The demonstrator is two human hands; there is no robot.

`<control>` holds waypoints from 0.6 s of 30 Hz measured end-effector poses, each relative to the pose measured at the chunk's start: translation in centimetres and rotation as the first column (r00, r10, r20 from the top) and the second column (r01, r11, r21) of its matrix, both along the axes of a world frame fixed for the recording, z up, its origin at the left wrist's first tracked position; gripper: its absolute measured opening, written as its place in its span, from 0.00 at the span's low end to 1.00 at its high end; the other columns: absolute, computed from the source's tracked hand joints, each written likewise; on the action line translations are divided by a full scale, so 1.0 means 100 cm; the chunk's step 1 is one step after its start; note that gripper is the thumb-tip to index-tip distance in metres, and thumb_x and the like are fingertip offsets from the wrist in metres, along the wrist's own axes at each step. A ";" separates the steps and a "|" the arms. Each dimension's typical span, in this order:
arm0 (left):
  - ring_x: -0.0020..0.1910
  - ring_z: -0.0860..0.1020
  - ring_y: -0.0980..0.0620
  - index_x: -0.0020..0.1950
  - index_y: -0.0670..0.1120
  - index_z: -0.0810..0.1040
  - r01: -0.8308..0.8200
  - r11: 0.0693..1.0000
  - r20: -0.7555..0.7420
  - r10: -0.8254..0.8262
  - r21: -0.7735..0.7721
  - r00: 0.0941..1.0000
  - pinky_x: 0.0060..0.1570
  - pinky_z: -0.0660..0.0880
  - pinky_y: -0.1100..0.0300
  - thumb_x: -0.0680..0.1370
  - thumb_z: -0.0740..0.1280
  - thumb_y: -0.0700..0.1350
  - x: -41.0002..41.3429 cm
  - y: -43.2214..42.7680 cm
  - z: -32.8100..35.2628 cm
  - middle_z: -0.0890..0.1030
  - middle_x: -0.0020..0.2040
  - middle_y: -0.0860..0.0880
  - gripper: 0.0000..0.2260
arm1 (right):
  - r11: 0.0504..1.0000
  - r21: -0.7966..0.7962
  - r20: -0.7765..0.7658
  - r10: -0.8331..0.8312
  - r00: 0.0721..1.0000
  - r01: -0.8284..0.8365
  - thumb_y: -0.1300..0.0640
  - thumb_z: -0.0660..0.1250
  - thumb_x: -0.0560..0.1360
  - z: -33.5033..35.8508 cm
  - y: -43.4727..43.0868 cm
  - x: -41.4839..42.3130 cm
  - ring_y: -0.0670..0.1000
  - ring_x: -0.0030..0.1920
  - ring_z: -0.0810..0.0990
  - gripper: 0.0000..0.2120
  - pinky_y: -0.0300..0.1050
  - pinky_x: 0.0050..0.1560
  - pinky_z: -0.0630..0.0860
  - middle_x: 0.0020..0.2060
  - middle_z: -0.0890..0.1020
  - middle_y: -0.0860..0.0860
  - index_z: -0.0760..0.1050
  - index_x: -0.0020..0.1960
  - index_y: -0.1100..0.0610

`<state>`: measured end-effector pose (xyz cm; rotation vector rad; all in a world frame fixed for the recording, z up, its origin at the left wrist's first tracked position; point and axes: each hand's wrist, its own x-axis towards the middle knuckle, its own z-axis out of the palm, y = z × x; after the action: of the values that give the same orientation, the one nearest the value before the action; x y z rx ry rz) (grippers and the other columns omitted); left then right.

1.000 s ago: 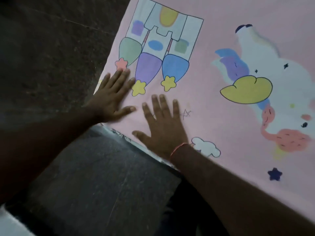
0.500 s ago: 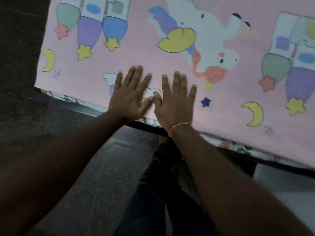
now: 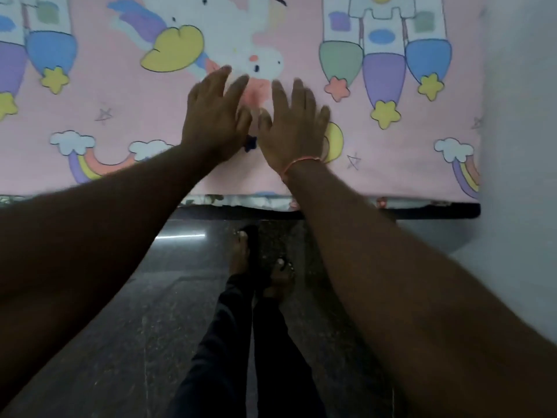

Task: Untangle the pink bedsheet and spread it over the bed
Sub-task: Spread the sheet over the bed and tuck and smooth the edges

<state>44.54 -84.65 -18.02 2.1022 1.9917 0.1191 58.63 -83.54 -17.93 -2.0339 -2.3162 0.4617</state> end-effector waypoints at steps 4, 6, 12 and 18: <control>0.76 0.49 0.40 0.77 0.47 0.54 0.061 0.993 -0.078 -0.069 -0.098 0.995 0.71 0.48 0.38 0.79 0.46 0.58 0.048 -0.007 -0.025 0.51 0.77 0.39 0.28 | 0.999 0.013 0.061 -0.042 0.997 0.042 0.41 0.49 0.77 -0.028 -0.012 0.049 0.56 0.77 0.53 0.28 0.63 0.73 0.48 0.76 0.57 0.55 0.56 0.76 0.48; 0.76 0.48 0.40 0.77 0.48 0.53 0.167 0.982 -0.061 -0.173 -0.093 0.983 0.72 0.47 0.38 0.79 0.45 0.58 0.075 -0.024 -0.025 0.51 0.77 0.39 0.28 | 0.993 0.061 0.089 -0.105 0.991 0.100 0.39 0.49 0.77 -0.027 -0.024 0.078 0.57 0.76 0.54 0.29 0.62 0.73 0.48 0.76 0.58 0.55 0.57 0.76 0.48; 0.75 0.52 0.37 0.77 0.44 0.57 0.287 0.950 -0.052 -0.295 -0.127 0.954 0.70 0.50 0.34 0.78 0.50 0.58 0.135 -0.063 -0.018 0.54 0.76 0.35 0.30 | 0.971 0.055 0.115 -0.239 0.964 0.234 0.35 0.46 0.77 -0.020 -0.056 0.136 0.57 0.77 0.51 0.32 0.60 0.75 0.48 0.77 0.55 0.55 0.54 0.77 0.48; 0.75 0.50 0.37 0.77 0.47 0.54 0.482 0.841 -0.070 -0.511 -0.244 0.857 0.69 0.51 0.34 0.77 0.54 0.58 0.132 -0.074 -0.004 0.53 0.77 0.39 0.31 | 0.941 0.005 0.125 -0.335 0.934 0.337 0.41 0.48 0.79 -0.014 -0.072 0.141 0.59 0.77 0.49 0.29 0.62 0.74 0.48 0.77 0.53 0.56 0.51 0.77 0.50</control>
<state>57.78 -92.07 -18.45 2.4441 1.3676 -0.3282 72.73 -90.77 -19.30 -2.4659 -1.9607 0.3465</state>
